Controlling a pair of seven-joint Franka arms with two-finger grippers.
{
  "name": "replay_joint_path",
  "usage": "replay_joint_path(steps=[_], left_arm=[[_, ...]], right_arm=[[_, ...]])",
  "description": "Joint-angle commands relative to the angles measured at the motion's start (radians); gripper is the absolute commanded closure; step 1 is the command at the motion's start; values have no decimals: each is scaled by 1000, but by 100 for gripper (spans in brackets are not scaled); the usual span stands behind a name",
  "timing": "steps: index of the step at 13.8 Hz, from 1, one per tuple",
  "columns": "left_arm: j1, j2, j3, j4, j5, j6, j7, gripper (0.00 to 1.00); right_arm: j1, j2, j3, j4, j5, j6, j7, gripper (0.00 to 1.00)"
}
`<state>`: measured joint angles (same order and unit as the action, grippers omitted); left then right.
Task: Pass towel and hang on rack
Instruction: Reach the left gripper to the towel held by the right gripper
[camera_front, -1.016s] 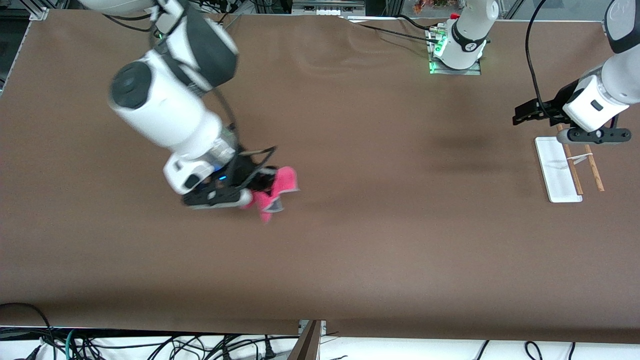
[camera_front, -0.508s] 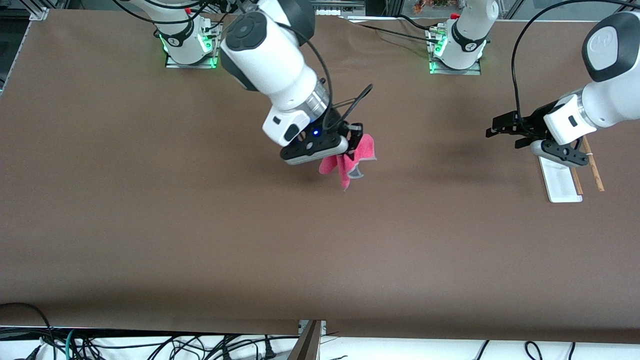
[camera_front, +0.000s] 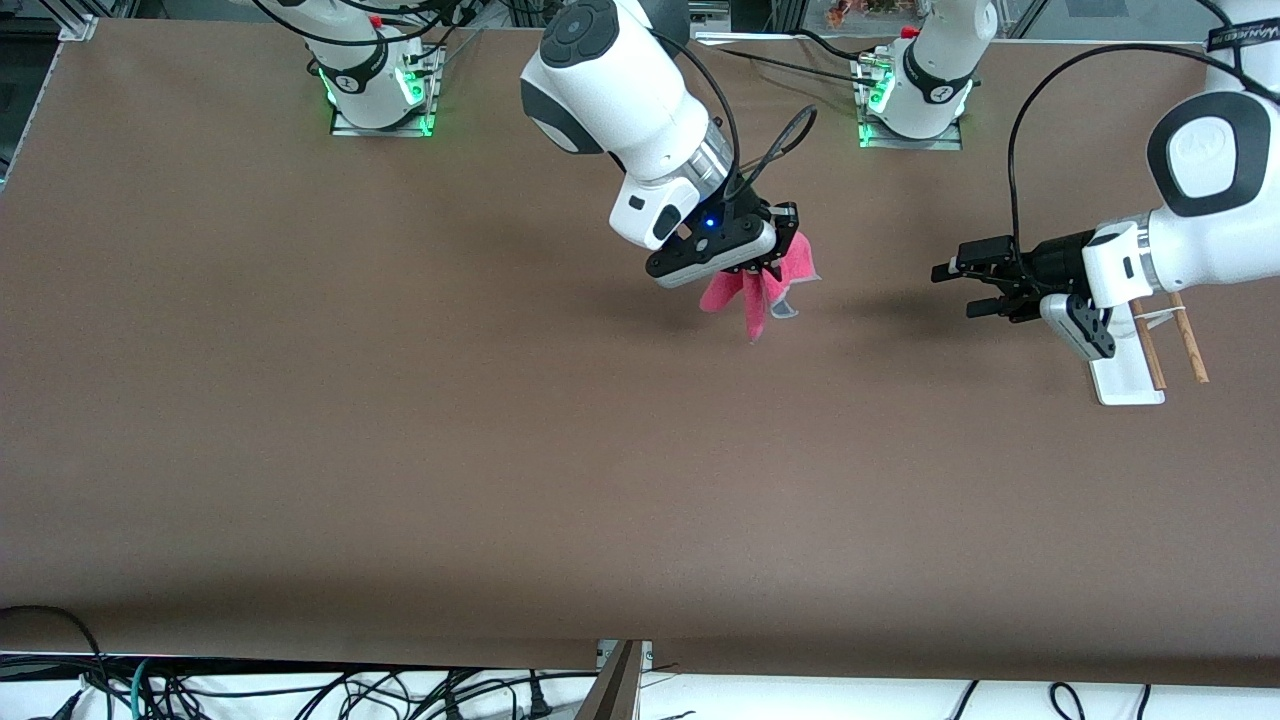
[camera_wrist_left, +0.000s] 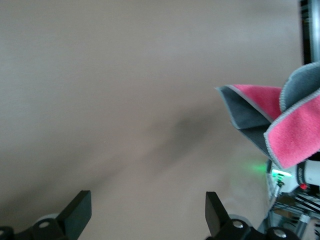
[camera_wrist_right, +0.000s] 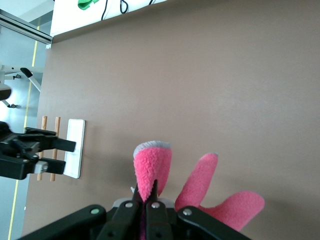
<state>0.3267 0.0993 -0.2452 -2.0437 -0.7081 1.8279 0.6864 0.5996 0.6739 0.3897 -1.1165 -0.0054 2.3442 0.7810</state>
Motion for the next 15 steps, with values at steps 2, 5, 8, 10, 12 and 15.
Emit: replay_joint_path(steps=[2, 5, 8, 10, 12, 15], left_arm=[[22, 22, 0, -27, -51, 5, 169, 0], [32, 54, 0, -30, -221, -25, 269, 0], [41, 100, 0, -29, -332, -79, 278, 0], [41, 131, 0, -29, -411, -87, 283, 0], [37, 149, -2, -27, -477, -85, 283, 0], [8, 180, -8, -27, -586, -87, 285, 0]], right_arm=[[17, 23, -6, 23, -8, 38, 14, 100], [22, 24, -6, 23, -8, 40, 11, 100], [22, 24, -6, 20, -10, 40, 9, 100], [22, 24, -6, 20, -10, 40, 7, 100], [20, 24, -6, 20, -10, 40, 7, 100], [20, 24, -6, 20, -10, 40, 3, 100]])
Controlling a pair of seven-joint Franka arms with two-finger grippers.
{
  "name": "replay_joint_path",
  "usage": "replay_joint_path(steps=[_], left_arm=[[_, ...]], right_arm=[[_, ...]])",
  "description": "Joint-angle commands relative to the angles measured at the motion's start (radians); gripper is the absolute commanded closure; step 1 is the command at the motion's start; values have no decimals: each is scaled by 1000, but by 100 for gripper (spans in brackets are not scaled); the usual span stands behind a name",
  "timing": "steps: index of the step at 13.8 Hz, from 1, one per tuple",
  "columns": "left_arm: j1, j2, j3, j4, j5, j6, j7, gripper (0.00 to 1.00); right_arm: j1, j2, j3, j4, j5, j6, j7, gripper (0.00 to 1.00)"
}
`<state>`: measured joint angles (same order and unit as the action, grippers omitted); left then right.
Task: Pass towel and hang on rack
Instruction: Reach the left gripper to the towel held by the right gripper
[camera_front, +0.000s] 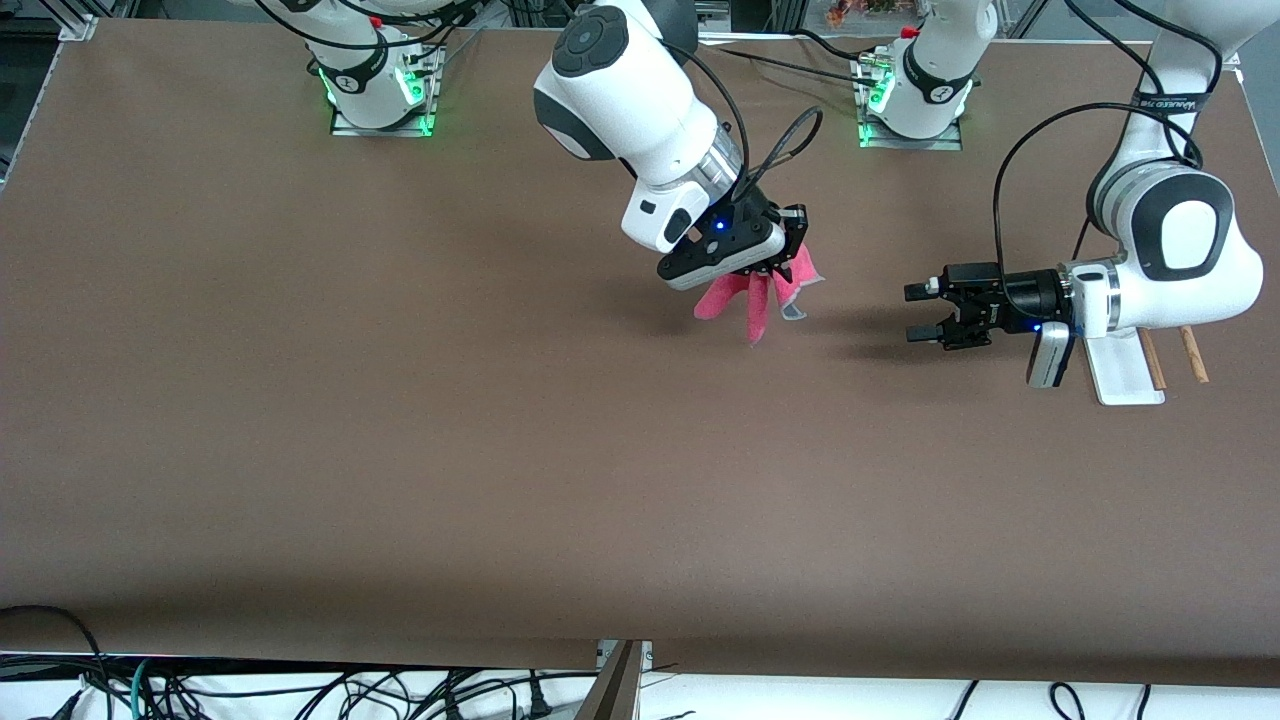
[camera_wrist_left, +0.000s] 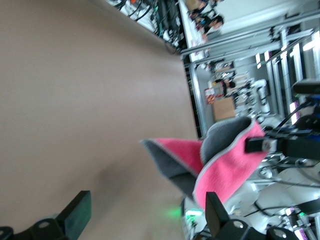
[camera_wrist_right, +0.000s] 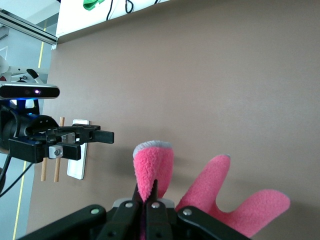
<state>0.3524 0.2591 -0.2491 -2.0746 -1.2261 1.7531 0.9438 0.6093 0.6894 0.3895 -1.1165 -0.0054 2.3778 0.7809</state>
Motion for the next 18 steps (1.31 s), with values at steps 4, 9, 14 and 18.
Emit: replay_joint_path(steps=[4, 9, 14, 18], left_arm=[[-59, 72, -7, -2, -228, -12, 33, 0], [-107, 78, -21, -59, -339, -12, 26, 3], [-107, 55, -42, -105, -340, -86, -91, 13], [-107, 34, -47, -139, -346, -115, -92, 23]], right_arm=[[9, 9, -6, 20, -10, 6, 3, 100], [7, 9, -6, 21, -10, 8, 1, 100], [1, 9, -6, 23, -10, 8, 0, 100], [1, 9, -6, 21, -10, 8, -2, 100]])
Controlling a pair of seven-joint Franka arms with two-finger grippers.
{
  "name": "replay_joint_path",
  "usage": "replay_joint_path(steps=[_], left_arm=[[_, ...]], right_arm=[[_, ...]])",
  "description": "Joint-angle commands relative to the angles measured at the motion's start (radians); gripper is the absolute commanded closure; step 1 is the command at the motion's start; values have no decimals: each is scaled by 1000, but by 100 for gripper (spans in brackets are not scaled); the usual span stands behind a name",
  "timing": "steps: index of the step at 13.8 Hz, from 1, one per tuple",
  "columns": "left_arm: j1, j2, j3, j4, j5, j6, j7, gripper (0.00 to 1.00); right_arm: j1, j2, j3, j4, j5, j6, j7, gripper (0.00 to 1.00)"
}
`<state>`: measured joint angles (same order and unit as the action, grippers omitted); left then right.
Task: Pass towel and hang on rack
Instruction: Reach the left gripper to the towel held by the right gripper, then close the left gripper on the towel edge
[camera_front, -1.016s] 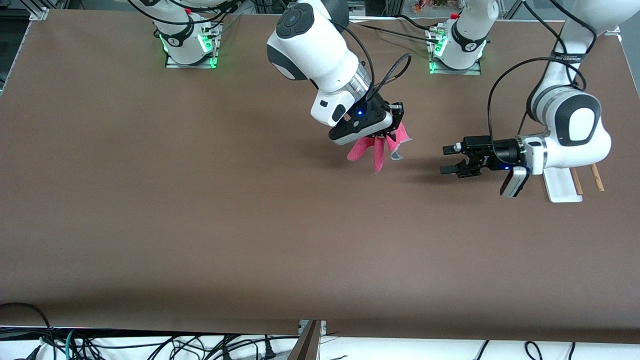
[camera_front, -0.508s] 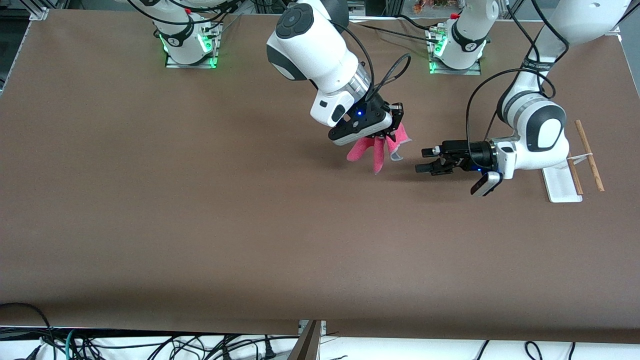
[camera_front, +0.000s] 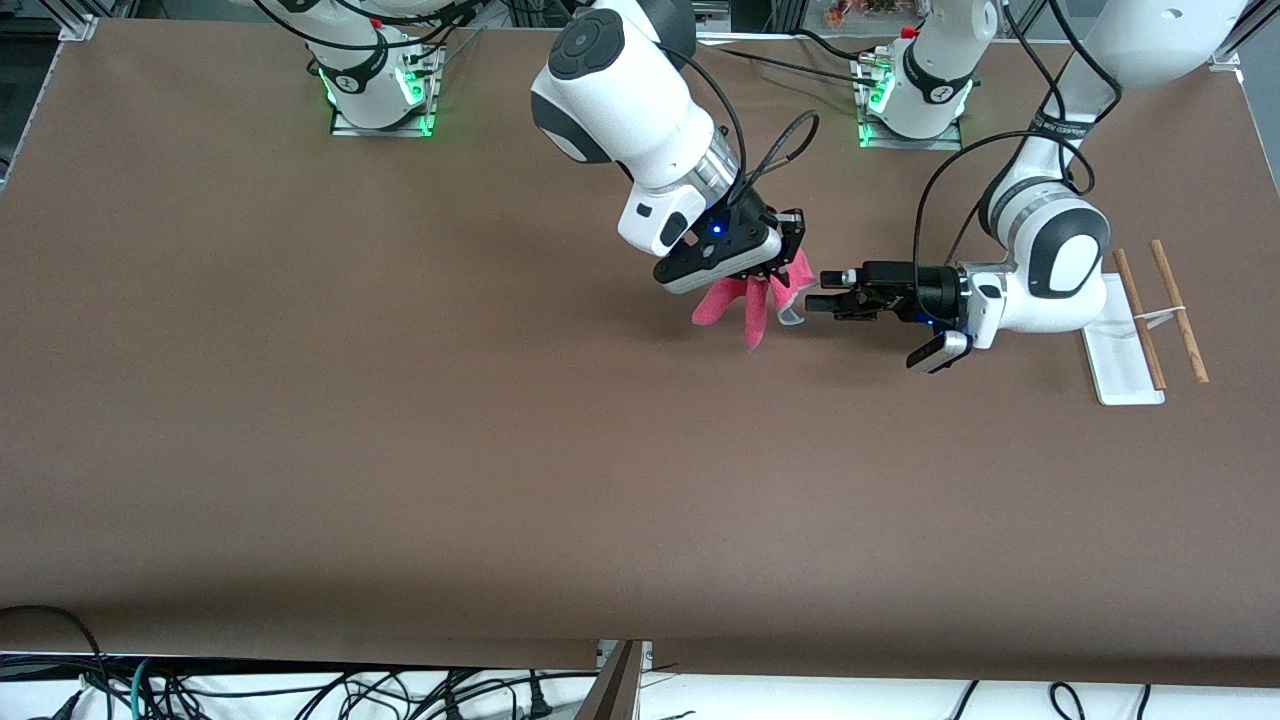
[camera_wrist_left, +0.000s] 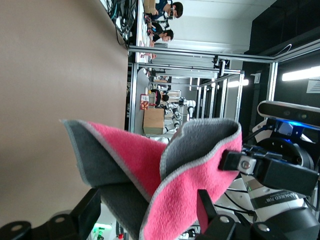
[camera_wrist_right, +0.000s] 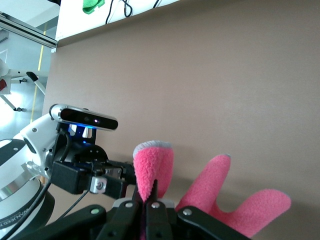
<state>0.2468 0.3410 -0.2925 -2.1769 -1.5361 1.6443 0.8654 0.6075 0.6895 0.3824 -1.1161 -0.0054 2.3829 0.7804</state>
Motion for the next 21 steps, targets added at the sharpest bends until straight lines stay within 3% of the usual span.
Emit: replay_joint_path(steps=[1, 2, 8, 12, 19, 20, 21], left_arm=[[-3, -50, -4, -37, -42, -6, -14, 26], [-3, -50, -4, -37, -45, -6, -13, 34], [-1, -62, -30, -67, -58, -6, -14, 46], [-1, -62, -28, -70, -55, -8, -6, 100], [28, -97, -24, -61, -39, -21, -86, 100], [38, -114, -22, -58, -39, -21, -127, 100], [48, -125, -20, -58, -38, -21, -140, 100]], right_arm=[[3, 9, 1, 21, -10, 2, -3, 100], [3, 9, 1, 22, -10, 2, -3, 100], [3, 9, 0, 21, -10, 2, -3, 100], [3, 9, 0, 21, -10, 2, -3, 100], [0, 9, 1, 21, -8, 1, -3, 100], [-5, 7, 1, 21, -8, -1, -4, 68], [-8, 7, -2, 21, -10, 2, -10, 5]])
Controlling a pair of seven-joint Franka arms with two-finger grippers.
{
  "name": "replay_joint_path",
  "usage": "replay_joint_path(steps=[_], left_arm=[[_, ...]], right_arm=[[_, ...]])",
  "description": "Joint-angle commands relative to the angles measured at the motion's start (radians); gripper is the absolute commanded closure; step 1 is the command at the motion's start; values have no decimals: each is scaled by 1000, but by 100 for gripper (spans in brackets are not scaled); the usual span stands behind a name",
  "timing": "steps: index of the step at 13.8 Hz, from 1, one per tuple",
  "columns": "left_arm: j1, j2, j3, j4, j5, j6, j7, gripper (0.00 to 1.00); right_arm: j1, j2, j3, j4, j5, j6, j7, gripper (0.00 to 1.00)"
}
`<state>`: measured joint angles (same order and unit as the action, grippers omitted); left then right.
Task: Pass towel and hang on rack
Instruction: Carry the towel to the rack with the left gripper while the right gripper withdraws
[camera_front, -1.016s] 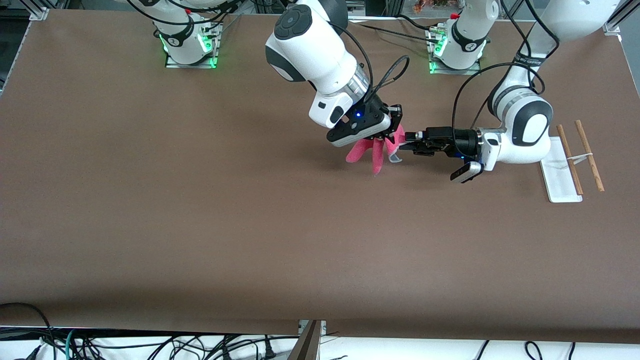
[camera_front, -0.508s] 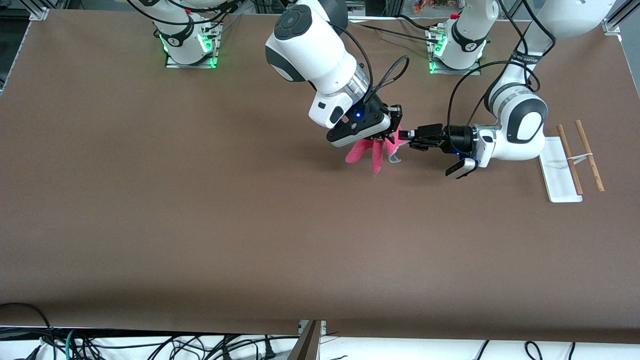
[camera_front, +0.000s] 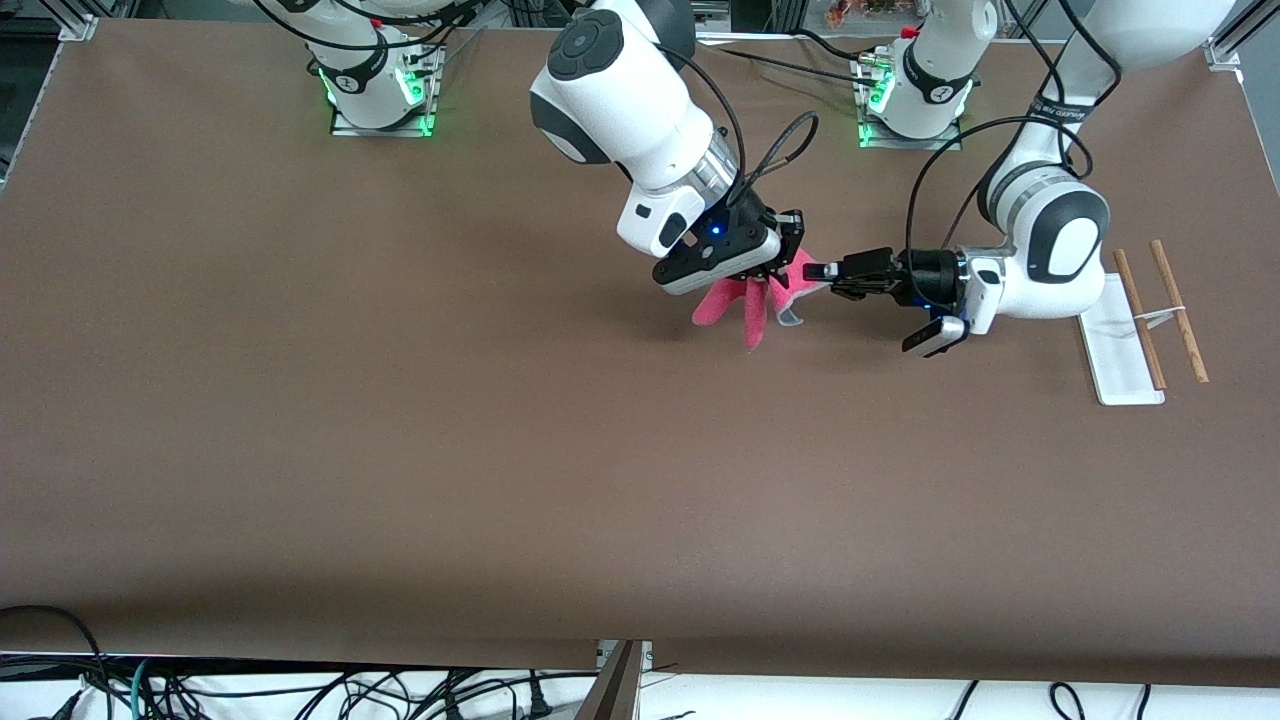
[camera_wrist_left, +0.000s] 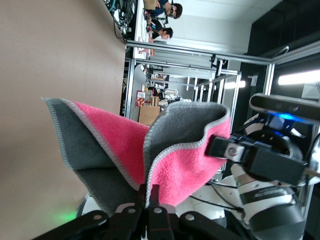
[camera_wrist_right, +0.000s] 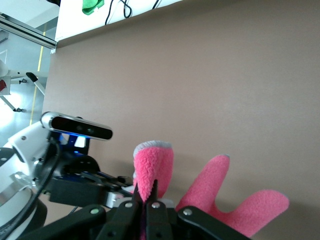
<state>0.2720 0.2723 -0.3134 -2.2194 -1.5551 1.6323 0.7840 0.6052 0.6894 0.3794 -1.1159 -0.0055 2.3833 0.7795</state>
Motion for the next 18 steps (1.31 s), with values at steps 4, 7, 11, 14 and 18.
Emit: replay_joint_path(steps=[4, 7, 11, 14, 18], left_arm=[[61, -103, 7, -16, 65, -5, -65, 100], [98, -178, 45, 20, 287, 29, -113, 100], [139, -229, 124, 108, 669, 17, -123, 100], [145, -260, 201, 162, 921, -34, -123, 100], [145, -259, 237, 262, 1272, -55, -115, 100]], right_arm=[[-51, -5, -2, 21, -5, -13, -35, 0], [-146, -7, -4, 21, -8, -80, -118, 0], [-332, -25, -4, 21, -8, -199, -325, 0], [-471, -25, -4, 21, -16, -297, -521, 0], [-607, -76, -78, 1, -19, -404, -724, 0]])
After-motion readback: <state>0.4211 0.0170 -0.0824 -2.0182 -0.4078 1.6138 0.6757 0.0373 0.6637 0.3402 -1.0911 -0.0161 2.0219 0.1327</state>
